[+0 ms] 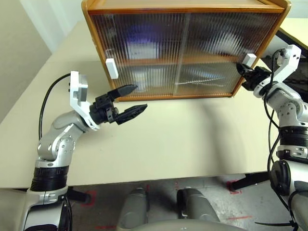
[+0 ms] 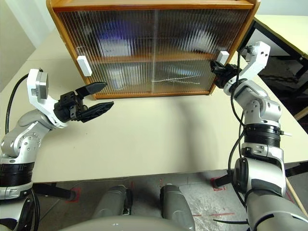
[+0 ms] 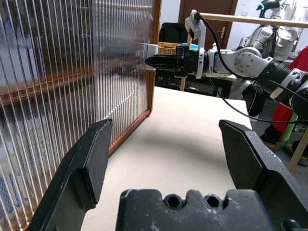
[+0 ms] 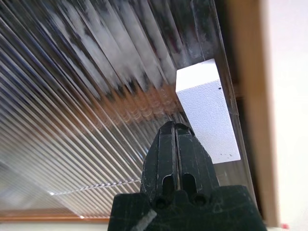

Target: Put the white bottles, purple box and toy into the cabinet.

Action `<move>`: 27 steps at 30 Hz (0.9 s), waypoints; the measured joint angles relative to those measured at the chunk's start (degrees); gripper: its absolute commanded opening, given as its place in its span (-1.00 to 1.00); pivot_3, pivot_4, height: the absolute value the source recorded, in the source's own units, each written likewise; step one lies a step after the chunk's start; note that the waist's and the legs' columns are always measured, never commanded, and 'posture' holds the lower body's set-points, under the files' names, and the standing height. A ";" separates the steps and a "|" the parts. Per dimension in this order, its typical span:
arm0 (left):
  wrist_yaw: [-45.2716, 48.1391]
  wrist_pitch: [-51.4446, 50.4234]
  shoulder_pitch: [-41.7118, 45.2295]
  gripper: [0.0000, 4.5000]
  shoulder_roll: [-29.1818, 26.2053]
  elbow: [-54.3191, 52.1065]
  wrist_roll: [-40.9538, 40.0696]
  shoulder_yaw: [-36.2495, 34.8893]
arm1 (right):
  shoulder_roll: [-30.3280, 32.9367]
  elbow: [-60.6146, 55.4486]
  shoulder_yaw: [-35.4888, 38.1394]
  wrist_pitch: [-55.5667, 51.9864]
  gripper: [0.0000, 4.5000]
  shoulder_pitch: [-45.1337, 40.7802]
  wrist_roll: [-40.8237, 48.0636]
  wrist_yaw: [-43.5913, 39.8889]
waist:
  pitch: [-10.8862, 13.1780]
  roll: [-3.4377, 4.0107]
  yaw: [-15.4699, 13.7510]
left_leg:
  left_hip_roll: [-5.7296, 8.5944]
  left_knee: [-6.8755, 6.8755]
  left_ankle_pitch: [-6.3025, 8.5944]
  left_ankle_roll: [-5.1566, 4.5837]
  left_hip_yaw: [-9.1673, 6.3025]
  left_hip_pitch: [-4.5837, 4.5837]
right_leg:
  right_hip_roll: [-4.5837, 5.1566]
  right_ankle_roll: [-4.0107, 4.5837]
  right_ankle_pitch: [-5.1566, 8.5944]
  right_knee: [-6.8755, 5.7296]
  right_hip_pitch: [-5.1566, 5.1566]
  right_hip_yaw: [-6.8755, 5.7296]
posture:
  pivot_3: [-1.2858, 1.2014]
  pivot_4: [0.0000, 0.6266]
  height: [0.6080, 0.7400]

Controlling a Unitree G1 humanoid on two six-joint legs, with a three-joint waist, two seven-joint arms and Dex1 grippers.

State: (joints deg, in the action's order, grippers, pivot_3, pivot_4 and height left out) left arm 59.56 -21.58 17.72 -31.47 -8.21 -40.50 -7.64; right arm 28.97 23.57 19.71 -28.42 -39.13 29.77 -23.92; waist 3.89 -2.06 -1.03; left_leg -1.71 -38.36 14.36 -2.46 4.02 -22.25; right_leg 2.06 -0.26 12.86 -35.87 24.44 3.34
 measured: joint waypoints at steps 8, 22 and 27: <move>-0.65 0.00 -0.30 1.00 0.06 -0.15 0.02 -0.16 | -0.14 0.94 -0.03 0.21 -0.97 -0.59 -0.75 0.20 | 0.00 0.00 -0.10 | 0.01 -0.34 0.00 0.00 0.01 -0.04 | 0.04 -0.22 -0.12 0.01 -0.11 0.04 | 0.15 -0.93 1.00; -3.21 -0.61 -8.54 1.00 -2.14 -2.40 0.23 -3.84 | 4.72 -17.41 -1.42 -24.10 0.62 15.06 10.69 -10.73 | 0.03 0.06 -0.20 | -0.05 -0.38 0.01 0.00 0.01 -0.02 | 0.05 -0.32 -0.06 0.00 -0.11 0.02 | 0.17 -0.86 1.00; -7.21 0.20 -11.50 1.00 -4.08 -1.69 3.24 -7.26 | 11.47 -8.45 -0.97 -17.18 0.97 18.47 6.56 -17.53 | 0.07 0.03 -0.95 | -0.03 -0.47 0.01 0.01 0.02 0.01 | 0.06 -0.33 -0.06 0.02 -0.14 0.01 | 0.20 -0.83 1.00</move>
State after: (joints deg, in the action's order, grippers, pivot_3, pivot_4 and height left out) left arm 52.35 -21.38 6.22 -35.55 -9.90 -37.27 -14.90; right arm 40.43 15.12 18.74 -45.59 -20.66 36.33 -41.44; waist 3.96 -2.03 -1.99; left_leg -1.74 -38.83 14.37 -2.45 4.04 -22.25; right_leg 2.12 -0.59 12.79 -35.85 24.30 3.34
